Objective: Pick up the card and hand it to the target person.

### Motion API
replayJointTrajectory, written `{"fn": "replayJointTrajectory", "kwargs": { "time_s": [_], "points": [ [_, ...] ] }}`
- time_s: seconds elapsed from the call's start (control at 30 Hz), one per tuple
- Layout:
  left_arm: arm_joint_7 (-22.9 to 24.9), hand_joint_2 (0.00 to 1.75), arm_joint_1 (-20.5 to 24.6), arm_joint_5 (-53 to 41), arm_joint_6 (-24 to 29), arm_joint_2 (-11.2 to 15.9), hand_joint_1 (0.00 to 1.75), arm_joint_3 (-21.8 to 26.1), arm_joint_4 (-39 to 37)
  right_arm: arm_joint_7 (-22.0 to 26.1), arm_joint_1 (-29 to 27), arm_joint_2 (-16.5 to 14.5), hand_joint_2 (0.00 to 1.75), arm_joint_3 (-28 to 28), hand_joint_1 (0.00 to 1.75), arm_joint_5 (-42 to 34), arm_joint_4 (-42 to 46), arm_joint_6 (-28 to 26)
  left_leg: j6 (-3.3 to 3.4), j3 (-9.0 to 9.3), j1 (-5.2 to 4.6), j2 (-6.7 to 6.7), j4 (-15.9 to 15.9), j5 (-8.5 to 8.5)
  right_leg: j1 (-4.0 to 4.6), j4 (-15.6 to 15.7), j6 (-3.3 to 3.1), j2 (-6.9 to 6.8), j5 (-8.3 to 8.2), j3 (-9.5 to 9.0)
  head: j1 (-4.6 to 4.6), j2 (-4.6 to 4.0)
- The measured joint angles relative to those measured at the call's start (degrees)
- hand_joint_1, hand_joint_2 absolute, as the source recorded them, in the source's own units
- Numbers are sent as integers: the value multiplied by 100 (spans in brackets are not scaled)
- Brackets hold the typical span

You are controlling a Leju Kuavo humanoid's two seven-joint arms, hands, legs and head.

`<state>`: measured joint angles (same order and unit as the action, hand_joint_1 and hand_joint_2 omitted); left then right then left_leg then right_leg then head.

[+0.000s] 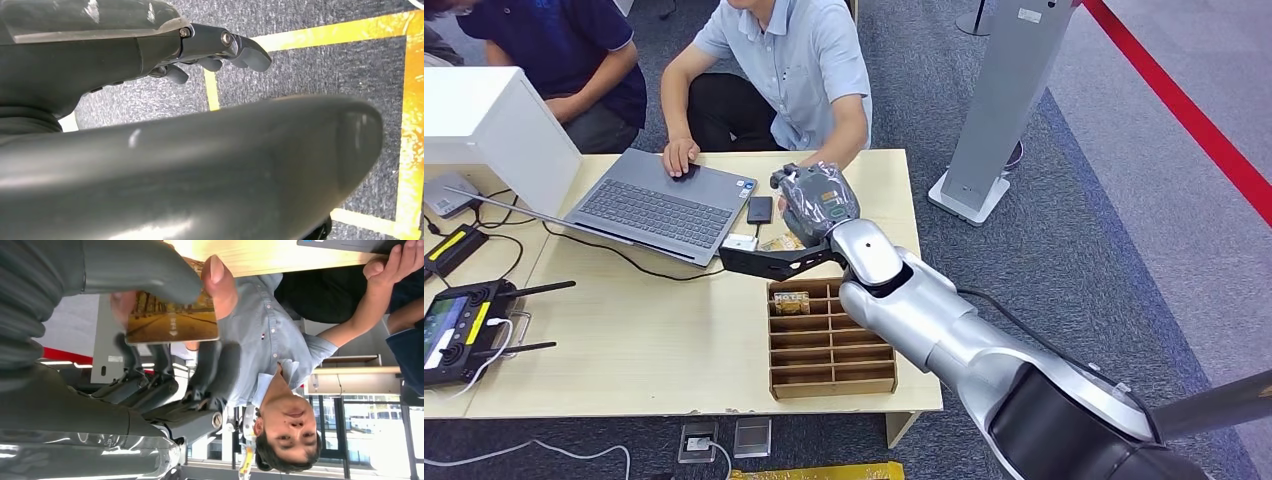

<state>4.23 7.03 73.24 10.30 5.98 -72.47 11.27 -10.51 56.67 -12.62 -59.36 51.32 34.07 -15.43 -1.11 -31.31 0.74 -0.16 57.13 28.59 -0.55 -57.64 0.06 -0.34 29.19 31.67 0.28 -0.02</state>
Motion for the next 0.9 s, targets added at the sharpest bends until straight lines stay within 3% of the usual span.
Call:
{"fn": "replayJointTrajectory", "kwargs": {
  "time_s": [0.53, 0.7, 0.9],
  "points": [
    [-45, 0, -25, 278, 103, 5, 0, -11, -1, 188, 81, -13, 175, 55, 0, -679, -198, -683, 0, 2, 0, 1, 1, 0, 0, 0, 0, 1, 0, 1, 2, 0],
    [-20, 0, -50, 447, 168, 5, 0, -9, -1, 50, -187, 227, 175, 255, 0, -1326, 450, -779, 0, 5, 0, 2, 2, 0, 0, 1, 0, 1, 0, 0, 1, 0],
    [3, 0, -90, 620, 238, 5, 0, -2, -1, 253, -1068, 716, 175, 696, 0, -2429, 1860, -816, 1, 6, -1, 0, 3, 1, 0, 4, 0, 0, 0, -1, 9, 0]
  ]
}}
